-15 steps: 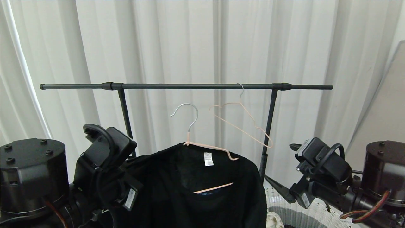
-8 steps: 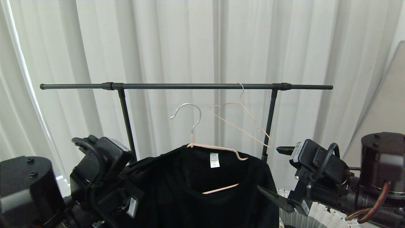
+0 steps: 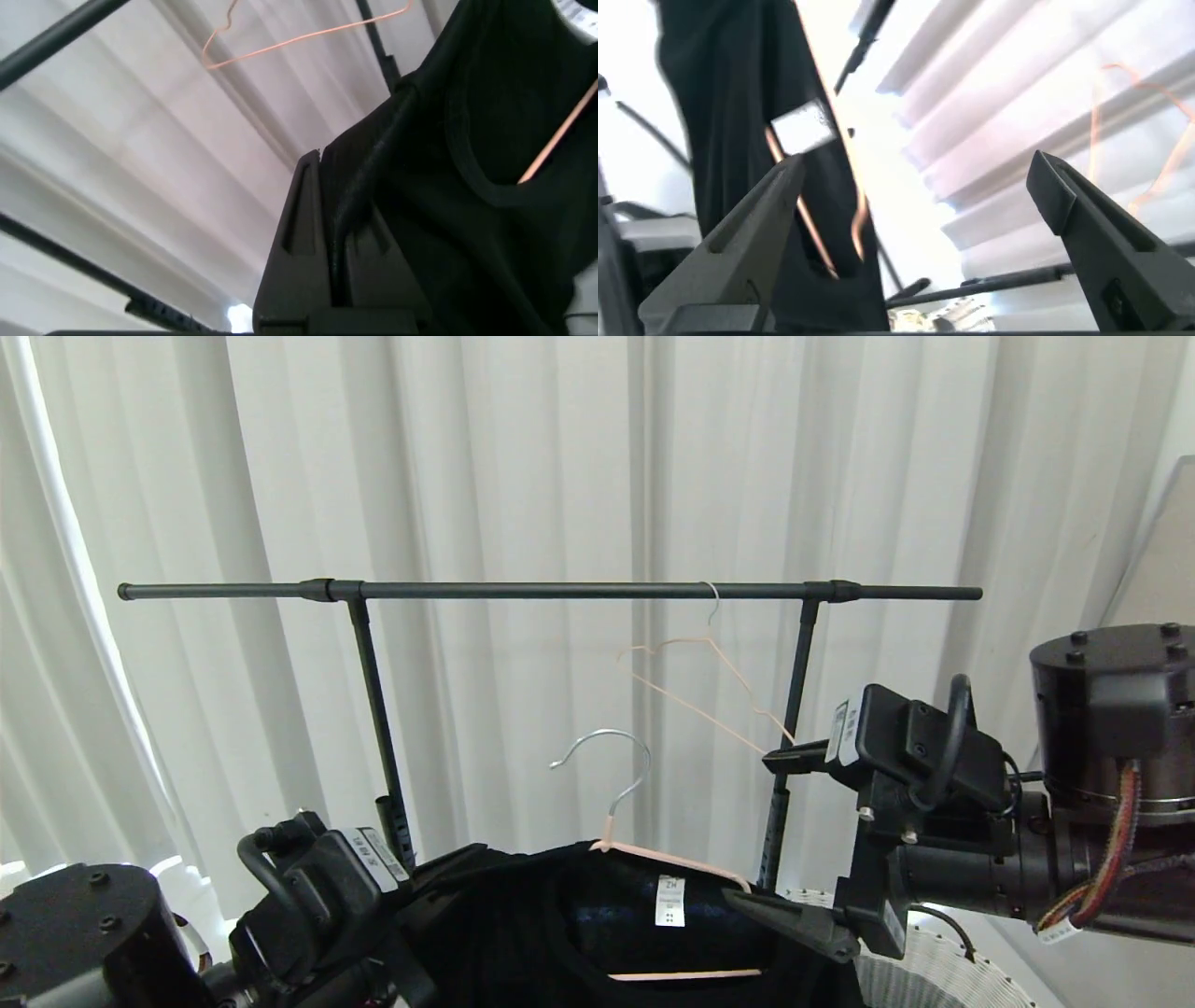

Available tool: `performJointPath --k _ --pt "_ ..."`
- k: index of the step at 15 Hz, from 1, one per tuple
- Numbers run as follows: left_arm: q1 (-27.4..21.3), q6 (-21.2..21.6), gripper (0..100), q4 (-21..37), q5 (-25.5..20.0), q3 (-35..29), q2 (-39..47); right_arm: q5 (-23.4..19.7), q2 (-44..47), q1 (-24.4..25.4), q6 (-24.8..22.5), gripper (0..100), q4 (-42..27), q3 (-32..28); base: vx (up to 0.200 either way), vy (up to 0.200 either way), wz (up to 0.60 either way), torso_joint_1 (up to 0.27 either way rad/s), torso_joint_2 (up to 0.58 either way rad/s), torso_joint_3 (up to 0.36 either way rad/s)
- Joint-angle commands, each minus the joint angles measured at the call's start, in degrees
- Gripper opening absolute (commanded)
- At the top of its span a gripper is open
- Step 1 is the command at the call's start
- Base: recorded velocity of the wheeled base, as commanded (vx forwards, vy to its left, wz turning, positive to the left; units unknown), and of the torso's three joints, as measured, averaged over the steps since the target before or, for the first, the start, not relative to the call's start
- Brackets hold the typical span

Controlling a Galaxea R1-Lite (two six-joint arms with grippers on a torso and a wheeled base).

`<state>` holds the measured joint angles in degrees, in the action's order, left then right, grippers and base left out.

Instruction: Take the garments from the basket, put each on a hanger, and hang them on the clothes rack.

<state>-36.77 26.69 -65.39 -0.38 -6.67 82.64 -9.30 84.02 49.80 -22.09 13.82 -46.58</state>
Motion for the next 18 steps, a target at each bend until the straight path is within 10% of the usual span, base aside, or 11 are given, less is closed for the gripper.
performJointPath --k 1,18 --pt "-0.1 0.5 0 -0.4 -0.6 -0.1 0.2 -0.5 1.9 2.4 1.3 100 -2.2 -0.8 0.0 0.0 0.0 0.0 0.0 0.0" --pt "-0.3 3.4 0 -4.5 -4.8 -2.2 -1.9 -3.5 7.5 2.6 12.2 100 -10.2 -5.7 0.0 0.0 0.0 0.0 0.0 0.0"
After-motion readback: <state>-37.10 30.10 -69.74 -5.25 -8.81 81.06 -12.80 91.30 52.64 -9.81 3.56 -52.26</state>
